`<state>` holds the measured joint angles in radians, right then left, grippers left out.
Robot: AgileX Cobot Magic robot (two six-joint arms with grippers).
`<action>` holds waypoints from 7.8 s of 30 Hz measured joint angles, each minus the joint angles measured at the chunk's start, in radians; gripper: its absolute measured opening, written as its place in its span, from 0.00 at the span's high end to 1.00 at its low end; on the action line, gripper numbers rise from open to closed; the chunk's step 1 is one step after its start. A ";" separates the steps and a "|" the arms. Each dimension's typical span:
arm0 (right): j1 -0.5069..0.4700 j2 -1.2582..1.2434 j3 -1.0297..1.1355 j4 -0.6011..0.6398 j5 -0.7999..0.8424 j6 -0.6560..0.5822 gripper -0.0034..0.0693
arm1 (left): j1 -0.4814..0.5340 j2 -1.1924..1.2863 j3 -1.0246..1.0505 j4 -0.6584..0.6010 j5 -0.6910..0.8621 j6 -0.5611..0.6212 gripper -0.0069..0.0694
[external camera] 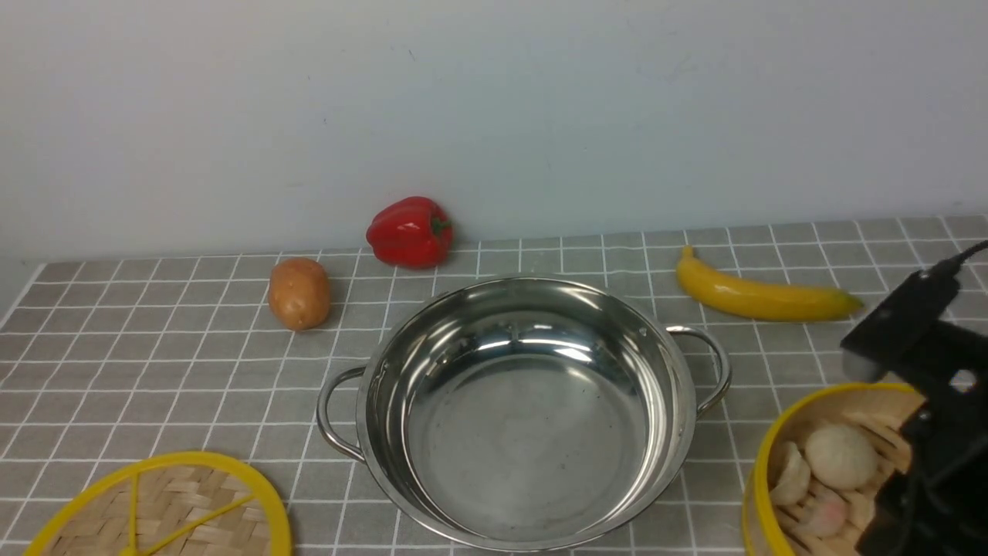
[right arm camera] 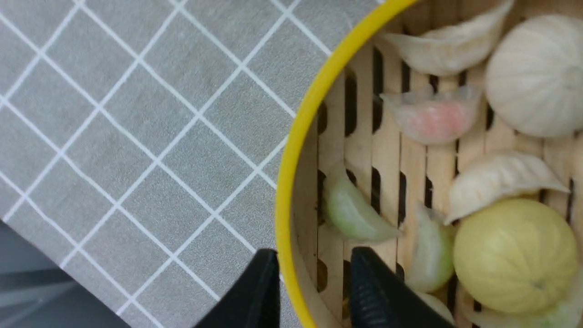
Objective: Place the steamer in the pot on the grey tablecloth, and put the lid on the steamer.
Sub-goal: 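Reach for and grasp the rim of the bamboo steamer holding the buns with the right gripper, then place the bamboo steamer basket of food into the steel pot with the right gripper, then grasp the bamboo steamer lid lying on the table by its centre knob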
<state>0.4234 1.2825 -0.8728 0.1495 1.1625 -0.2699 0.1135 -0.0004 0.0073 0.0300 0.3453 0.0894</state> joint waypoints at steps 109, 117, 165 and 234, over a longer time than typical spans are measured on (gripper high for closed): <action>0.109 0.201 -0.459 -0.096 0.097 -0.060 0.86 | 0.000 0.000 0.000 0.000 0.000 0.000 0.22; 0.304 0.364 -0.584 -0.155 0.096 -0.137 0.86 | 0.000 0.000 0.000 0.000 0.000 0.000 0.22; 0.479 0.754 -0.724 -0.231 0.088 -0.290 0.86 | 0.000 0.000 0.000 0.000 0.000 0.000 0.22; 0.424 0.077 -0.650 -0.490 -0.189 0.532 0.94 | 0.000 0.000 0.000 0.000 0.000 0.000 0.22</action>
<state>0.8477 1.3594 -1.5224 -0.3403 0.9731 0.2618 0.1135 -0.0004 0.0073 0.0300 0.3453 0.0894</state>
